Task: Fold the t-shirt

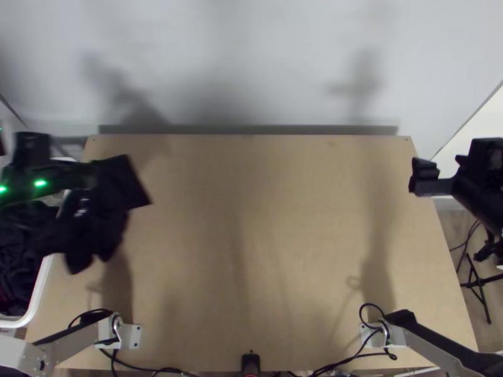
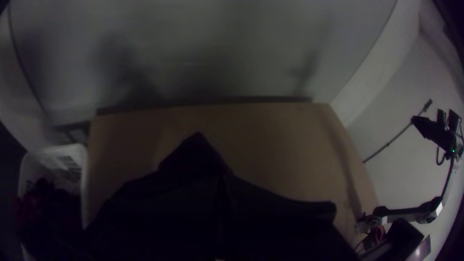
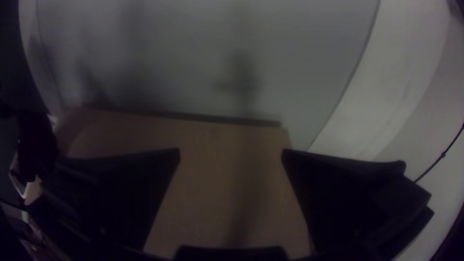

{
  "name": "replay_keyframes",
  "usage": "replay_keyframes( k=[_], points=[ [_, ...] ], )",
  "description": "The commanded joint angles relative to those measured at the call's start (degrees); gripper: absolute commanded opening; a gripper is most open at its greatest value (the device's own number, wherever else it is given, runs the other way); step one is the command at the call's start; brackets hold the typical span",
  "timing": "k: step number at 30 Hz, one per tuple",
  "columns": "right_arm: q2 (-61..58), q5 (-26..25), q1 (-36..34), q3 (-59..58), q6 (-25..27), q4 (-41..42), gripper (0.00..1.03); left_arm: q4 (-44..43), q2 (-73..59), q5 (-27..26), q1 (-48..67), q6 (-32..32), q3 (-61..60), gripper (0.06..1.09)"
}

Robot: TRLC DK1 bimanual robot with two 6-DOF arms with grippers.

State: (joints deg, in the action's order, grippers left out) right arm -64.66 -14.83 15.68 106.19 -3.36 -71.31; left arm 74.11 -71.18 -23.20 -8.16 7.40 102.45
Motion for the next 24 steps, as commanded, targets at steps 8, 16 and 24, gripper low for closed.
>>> replay_keyframes(
  k=[8,16,24],
  points=[
    [5.34,-0.02,-2.5,-8.55,0.02,0.12,0.98,-10.82,-12.58,3.43,34.18,-11.0,1.26,0.1],
    [7.18,-0.02,-3.91,-10.57,0.28,0.12,0.98,-11.7,-27.7,4.48,44.11,-11.97,17.43,0.1],
    [8.06,-0.11,-6.1,-12.06,1.6,0.12,0.98,-15.22,-40.8,4.66,51.49,-13.73,30.08,0.1]
  ],
)
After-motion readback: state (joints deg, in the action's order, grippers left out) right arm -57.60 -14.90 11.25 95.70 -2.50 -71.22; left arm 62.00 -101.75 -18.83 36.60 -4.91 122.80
